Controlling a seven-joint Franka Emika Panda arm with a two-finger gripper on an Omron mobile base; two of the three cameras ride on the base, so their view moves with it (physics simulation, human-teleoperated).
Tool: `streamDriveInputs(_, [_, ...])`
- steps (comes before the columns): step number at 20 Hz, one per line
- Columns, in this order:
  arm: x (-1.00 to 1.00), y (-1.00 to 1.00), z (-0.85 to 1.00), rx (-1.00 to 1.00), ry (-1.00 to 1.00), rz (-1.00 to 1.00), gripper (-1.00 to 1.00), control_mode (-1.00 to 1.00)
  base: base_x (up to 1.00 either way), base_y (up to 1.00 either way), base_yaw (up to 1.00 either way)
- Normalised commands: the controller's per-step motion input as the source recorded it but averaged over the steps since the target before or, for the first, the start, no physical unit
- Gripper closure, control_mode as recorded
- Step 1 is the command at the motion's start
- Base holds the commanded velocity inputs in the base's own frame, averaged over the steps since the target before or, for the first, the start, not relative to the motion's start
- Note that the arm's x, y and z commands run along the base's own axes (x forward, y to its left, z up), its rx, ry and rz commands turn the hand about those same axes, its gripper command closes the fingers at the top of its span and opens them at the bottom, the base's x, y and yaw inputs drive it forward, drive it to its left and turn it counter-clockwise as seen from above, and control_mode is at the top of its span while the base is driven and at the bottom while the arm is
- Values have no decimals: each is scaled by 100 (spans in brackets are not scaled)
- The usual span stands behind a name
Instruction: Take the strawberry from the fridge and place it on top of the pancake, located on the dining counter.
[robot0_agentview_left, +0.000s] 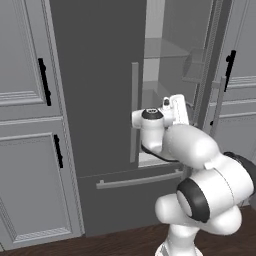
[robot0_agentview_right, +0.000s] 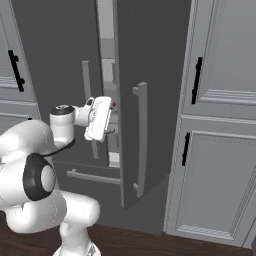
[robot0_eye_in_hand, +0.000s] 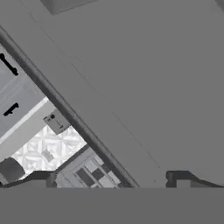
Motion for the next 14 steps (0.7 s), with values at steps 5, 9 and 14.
streamDriveInputs(5, [37,-21,-1,0,28,7,-100,-100,0,0,0])
streamDriveInputs(9, [-13,-52,0,0,17,-1,-100,-100,0,0,0])
streamDriveInputs(14, [-58,-66,0,4,13,-9,-100,-100,0,0,0])
